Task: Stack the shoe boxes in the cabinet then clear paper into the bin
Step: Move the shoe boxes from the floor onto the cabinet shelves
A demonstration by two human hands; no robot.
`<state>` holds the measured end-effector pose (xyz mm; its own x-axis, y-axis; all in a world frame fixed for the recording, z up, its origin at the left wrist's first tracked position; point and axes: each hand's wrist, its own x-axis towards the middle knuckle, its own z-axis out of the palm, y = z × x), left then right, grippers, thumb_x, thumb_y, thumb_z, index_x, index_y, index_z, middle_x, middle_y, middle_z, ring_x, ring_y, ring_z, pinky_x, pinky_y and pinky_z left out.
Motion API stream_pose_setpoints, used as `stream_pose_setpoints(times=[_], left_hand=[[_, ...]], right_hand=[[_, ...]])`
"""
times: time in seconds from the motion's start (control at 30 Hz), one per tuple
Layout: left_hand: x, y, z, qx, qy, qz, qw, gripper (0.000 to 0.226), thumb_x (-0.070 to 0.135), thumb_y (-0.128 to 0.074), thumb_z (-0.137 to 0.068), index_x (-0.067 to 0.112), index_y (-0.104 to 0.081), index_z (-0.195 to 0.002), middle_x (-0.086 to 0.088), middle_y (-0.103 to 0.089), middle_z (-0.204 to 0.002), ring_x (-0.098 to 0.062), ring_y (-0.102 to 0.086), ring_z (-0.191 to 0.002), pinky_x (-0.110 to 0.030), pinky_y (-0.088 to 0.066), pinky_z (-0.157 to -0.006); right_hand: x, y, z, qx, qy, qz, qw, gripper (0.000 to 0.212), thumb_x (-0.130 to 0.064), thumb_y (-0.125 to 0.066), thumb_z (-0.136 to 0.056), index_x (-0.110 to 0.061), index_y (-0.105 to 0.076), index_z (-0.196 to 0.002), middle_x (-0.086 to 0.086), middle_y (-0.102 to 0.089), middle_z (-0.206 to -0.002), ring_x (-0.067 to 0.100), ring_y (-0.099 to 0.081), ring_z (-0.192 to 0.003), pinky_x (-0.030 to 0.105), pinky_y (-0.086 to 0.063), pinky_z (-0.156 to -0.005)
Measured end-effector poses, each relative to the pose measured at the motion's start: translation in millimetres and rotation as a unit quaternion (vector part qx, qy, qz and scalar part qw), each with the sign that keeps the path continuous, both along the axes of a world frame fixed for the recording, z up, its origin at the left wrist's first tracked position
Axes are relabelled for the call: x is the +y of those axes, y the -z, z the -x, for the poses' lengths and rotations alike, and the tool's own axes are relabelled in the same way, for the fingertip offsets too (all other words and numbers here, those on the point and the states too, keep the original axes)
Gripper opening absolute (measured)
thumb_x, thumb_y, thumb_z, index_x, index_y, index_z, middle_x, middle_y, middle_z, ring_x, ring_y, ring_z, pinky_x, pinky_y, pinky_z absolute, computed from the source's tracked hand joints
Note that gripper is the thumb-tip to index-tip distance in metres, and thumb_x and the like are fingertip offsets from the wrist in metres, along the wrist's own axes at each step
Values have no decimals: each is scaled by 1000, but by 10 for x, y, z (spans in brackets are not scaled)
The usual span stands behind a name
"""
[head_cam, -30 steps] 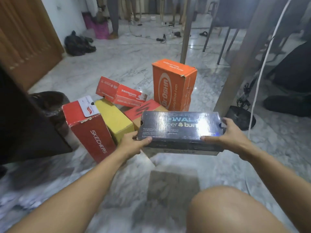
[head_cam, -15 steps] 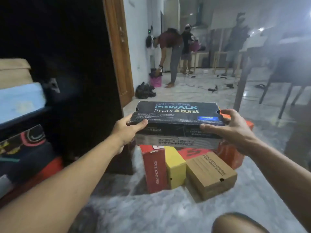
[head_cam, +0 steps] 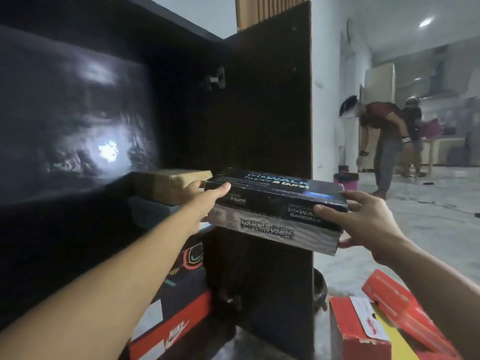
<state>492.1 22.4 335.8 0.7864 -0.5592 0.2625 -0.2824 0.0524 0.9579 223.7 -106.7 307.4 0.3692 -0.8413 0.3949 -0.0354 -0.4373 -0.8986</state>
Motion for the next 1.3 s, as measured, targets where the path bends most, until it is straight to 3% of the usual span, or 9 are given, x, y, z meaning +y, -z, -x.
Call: stream_pose_setpoints(times=[0.27, 0.47, 0.6, 0.7, 0.83, 0.93, 1.03, 1.13, 1.3], left_hand=[[123, -761, -891, -33, -82, 81, 993, 23, 38, -77, -79, 22, -67, -93, -1, -72, -99, -23, -67, -94, -38, -54, -89], [-1, -1057, -1598, -41, -151, 59, 986, 46, 43, -72, -81, 15, -60, -115, -7, -65, -116, -25, -62, -99, -39, -52, -92], [-128, -997, -1891, -25, -99, -22, 995, 88, 38, -73, -77, 20, -27, -150, -6, -40, -150, -30, -48, -128, -46, -43, -105], [-166, -892, -1985, -60, -74, -3, 995, 87, 36, -77, -77, 25, -31, -149, -3, -43, -148, -25, -49, -128, -42, -40, -108], [-87, -834, -1941, -98, -29, 9, 995, 99, 64, -75, -65, 32, -33, -148, 5, -53, -136, -17, -50, -124, -36, -35, -109], [-94, -858, -1902, -140, -40, -51, 988, 131, 88, -70, -32, 36, -33, -146, 7, -53, -139, -18, -49, -128, -41, -38, -109], [-145, -834, -1962, -178, -79, -93, 976, 141, 80, -78, -23, 35, -28, -147, 3, -50, -141, -20, -47, -129, -44, -41, -107], [-150, -793, -2036, -189, -118, -104, 969, 117, 59, -83, -40, 26, -36, -143, 3, -61, -123, -16, -58, -113, -37, -49, -98], [-122, -790, -2118, -186, -123, -85, 971, 90, 41, -81, -61, 26, -43, -140, 5, -65, -107, -12, -61, -96, -23, -46, -69]], right_hand=[[43, -711, -1127, -37, -38, 27, 998, 79, -44, -90, -56, -15, -60, -123, 5, -70, -106, 21, -72, -80, 43, -60, -52], [107, -972, -2000, -35, -12, 44, 998, 68, -58, -85, -52, -24, -59, -105, -10, -62, -86, 23, -70, -87, 45, -61, -67], [108, -992, -2550, -7, 1, 55, 998, 90, -72, -73, -42, -23, -56, -116, -1, -67, -100, 26, -69, -88, 46, -60, -71], [134, -1046, -2810, -8, -9, 46, 999, 83, -76, -66, -47, -27, -54, -112, 1, -65, -104, 26, -68, -90, 46, -60, -74], [158, -1081, -3054, -49, -74, 42, 995, 34, -53, -55, -87, -24, -53, -105, 0, -58, -98, 22, -63, -79, 45, -61, -74], [112, -1045, -3228, -25, -104, 98, 989, 32, -17, -46, -90, -17, -61, -118, 6, -63, -105, 26, -63, -90, 47, -58, -82], [18, -998, -3331, 18, -96, 143, 985, 47, -4, -47, -82, -15, -63, -124, 8, -63, -120, 27, -61, -106, 41, -52, -94], [-85, -924, -3413, 54, -84, 192, 976, 46, -9, -51, -84, -23, -62, -127, 7, -51, -130, 27, -56, -110, 36, -49, -94], [-179, -794, -3525, 93, -177, 167, 965, 63, 4, -45, -82, -28, -51, -136, 2, -61, -112, 23, -63, -89, 26, -48, -54]])
